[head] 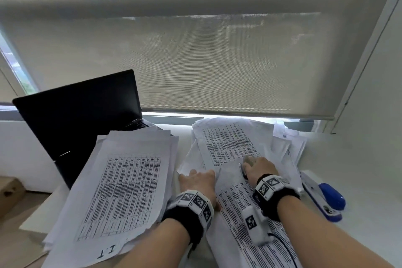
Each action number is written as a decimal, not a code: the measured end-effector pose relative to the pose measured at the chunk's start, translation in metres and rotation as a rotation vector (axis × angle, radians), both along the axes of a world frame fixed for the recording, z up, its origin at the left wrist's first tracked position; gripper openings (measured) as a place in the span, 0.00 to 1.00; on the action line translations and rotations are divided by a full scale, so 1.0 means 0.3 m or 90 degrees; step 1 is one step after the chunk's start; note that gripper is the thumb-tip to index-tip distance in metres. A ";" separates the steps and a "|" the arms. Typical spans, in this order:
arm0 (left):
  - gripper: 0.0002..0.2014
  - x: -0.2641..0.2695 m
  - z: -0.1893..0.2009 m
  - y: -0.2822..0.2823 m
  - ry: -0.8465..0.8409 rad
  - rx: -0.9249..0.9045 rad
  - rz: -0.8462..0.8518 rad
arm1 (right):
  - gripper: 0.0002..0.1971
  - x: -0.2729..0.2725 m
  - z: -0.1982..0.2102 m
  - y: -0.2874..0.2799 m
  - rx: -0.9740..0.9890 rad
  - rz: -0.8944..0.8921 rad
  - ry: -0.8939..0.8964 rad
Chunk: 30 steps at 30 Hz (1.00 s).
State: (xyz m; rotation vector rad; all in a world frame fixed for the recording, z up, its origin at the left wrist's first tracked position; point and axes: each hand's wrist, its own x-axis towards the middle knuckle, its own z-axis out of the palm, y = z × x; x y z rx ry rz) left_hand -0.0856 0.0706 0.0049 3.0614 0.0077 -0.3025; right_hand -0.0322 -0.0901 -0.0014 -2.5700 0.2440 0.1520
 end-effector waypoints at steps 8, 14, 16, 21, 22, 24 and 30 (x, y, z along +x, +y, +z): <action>0.35 0.032 -0.008 -0.014 0.019 -0.004 -0.013 | 0.16 -0.036 -0.009 -0.027 0.032 0.001 -0.062; 0.42 0.064 -0.004 -0.014 0.056 0.017 -0.051 | 0.13 -0.022 -0.011 -0.028 0.051 -0.004 -0.073; 0.41 0.065 -0.006 -0.018 0.054 0.026 -0.054 | 0.13 -0.007 -0.011 -0.023 0.044 -0.007 -0.060; 0.41 0.064 -0.007 -0.018 0.062 0.028 -0.051 | 0.16 0.009 0.011 -0.009 0.024 0.022 -0.049; 0.42 0.065 -0.005 -0.018 0.065 0.029 -0.050 | 0.17 0.008 0.017 -0.008 0.022 0.026 -0.048; 0.43 0.068 -0.004 -0.020 0.069 0.032 -0.047 | 0.15 0.009 0.022 -0.009 0.022 0.029 -0.054; 0.43 0.069 -0.013 -0.016 0.063 0.022 -0.038 | 0.15 -0.009 -0.003 -0.039 0.070 0.019 -0.074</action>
